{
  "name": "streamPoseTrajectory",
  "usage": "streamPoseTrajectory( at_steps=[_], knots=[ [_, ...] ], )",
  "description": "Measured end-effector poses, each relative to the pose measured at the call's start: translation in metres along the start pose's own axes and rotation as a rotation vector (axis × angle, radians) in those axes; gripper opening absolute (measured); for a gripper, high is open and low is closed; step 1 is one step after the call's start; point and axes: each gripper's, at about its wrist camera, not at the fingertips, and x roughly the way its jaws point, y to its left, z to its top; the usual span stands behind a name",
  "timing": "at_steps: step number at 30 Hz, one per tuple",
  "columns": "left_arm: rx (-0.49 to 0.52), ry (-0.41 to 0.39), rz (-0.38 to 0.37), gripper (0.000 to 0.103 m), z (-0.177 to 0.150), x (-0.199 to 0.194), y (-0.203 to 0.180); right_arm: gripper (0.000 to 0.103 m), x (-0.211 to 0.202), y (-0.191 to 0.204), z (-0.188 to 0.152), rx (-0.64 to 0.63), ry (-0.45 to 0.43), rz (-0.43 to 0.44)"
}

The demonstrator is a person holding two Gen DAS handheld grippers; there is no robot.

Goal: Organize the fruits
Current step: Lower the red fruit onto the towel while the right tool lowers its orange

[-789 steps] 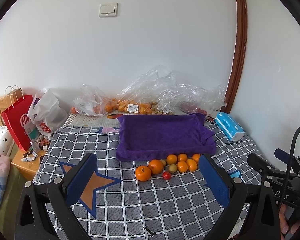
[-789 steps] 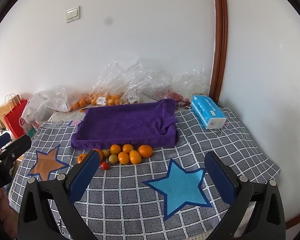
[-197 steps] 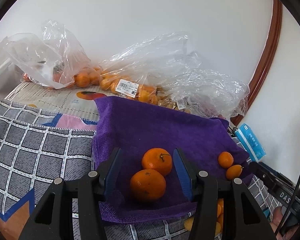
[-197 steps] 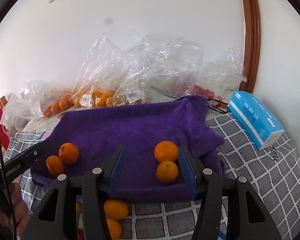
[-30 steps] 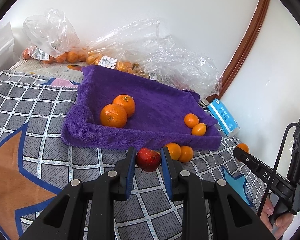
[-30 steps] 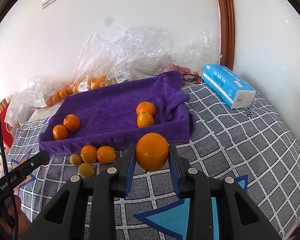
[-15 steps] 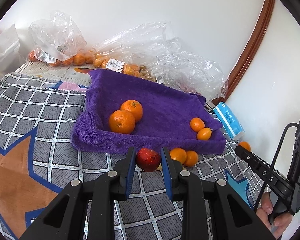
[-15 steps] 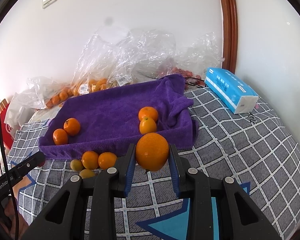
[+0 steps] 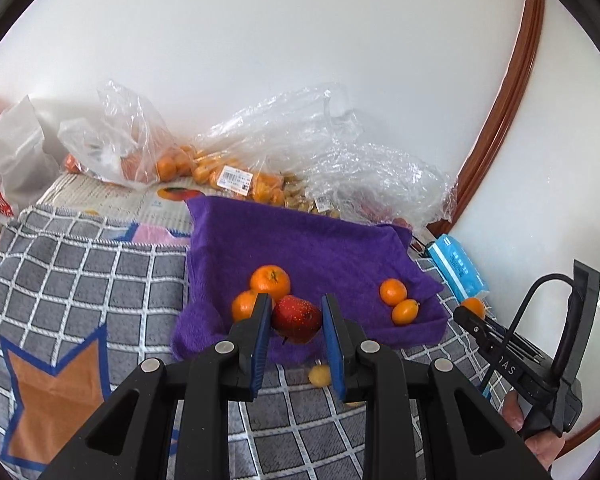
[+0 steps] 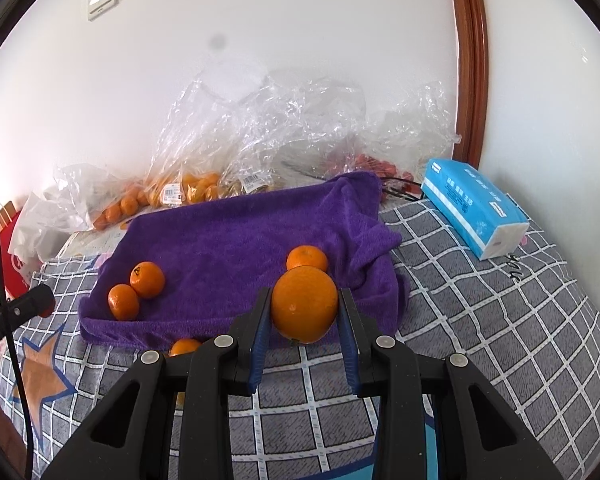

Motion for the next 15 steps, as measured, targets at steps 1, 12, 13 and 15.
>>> streamPoseTrajectory(
  at_steps=[1, 12, 13, 15],
  knots=[
    [0.001, -0.005, 0.002, 0.024, 0.004, 0.001, 0.000, 0.032, 0.001, 0.000, 0.003, 0.001, -0.003, 0.001],
    [-0.002, -0.025, 0.012, 0.024, 0.035, 0.014, 0.002, 0.032, 0.013, 0.002, 0.023, -0.012, -0.025, -0.014],
    [-0.001, -0.025, 0.013, 0.024, 0.037, 0.017, 0.002, 0.032, 0.015, 0.002, 0.024, -0.012, -0.028, -0.016],
    [-0.003, -0.022, 0.015, 0.024, 0.039, 0.023, 0.002, 0.032, 0.019, 0.003, 0.026, -0.011, -0.030, -0.016]
  ],
)
